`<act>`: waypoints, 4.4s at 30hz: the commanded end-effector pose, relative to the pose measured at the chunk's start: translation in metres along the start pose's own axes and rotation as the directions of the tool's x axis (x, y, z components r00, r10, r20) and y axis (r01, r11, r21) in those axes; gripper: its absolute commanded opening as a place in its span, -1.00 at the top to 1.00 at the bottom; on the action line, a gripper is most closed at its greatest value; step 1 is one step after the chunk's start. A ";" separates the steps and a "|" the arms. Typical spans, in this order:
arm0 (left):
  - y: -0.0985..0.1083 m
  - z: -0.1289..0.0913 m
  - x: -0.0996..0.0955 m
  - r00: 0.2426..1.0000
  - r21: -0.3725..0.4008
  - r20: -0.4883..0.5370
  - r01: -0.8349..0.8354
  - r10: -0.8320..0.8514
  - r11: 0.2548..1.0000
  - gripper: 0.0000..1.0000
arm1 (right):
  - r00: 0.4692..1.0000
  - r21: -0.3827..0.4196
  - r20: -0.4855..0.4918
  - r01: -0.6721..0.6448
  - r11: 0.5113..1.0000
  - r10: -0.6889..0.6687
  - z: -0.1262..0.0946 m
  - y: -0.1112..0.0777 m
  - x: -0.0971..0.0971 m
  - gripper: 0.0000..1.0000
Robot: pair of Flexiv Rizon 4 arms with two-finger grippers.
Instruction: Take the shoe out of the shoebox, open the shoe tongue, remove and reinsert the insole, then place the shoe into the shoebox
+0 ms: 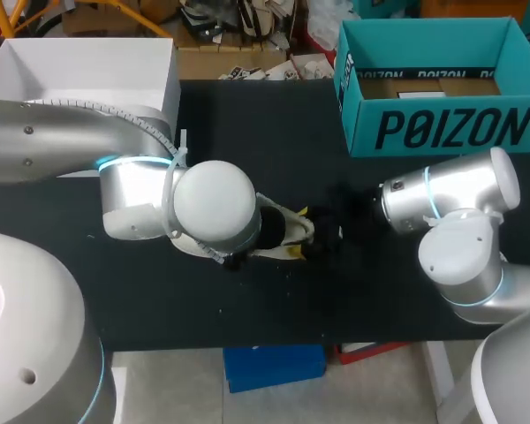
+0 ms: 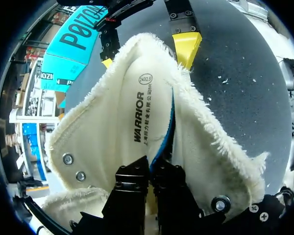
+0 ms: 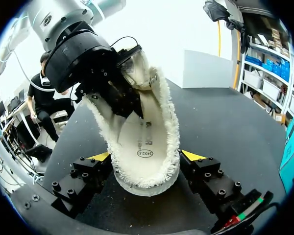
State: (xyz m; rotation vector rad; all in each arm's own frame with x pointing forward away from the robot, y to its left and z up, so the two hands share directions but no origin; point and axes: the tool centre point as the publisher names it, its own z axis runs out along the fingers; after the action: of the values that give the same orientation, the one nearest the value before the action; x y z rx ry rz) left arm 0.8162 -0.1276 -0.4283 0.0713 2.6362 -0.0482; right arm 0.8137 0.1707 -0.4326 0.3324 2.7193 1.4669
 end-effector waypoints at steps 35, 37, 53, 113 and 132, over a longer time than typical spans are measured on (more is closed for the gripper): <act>-0.003 -0.035 0.013 0.947 0.167 -0.319 0.016 0.039 0.986 1.00 | 1.000 0.003 0.001 -0.001 1.000 0.001 -0.001 -0.002 0.000 1.00; -0.002 -0.036 0.012 0.947 0.171 -0.319 0.021 0.035 0.985 1.00 | 1.000 0.003 0.001 -0.001 1.000 0.001 -0.001 -0.002 0.000 1.00; 0.003 -0.043 0.005 0.952 0.217 -0.305 0.042 0.027 0.975 1.00 | 1.000 0.003 0.001 -0.001 1.000 0.001 -0.001 -0.002 0.000 1.00; -0.076 -0.018 -0.009 0.964 0.297 -0.137 -0.179 0.228 0.938 0.06 | 1.000 0.003 0.001 -0.001 1.000 0.001 -0.001 -0.002 0.000 1.00; -0.096 -0.025 -0.017 0.960 0.342 -0.106 -0.210 0.260 0.916 0.67 | 1.000 0.003 0.001 -0.001 1.000 0.001 -0.001 -0.002 0.000 1.00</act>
State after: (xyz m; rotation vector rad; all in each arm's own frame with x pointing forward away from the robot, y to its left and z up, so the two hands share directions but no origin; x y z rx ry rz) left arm 0.8129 -0.2219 -0.3942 0.5232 2.7229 -0.4128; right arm 0.8116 0.1686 -0.4321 0.3319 2.7190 1.4677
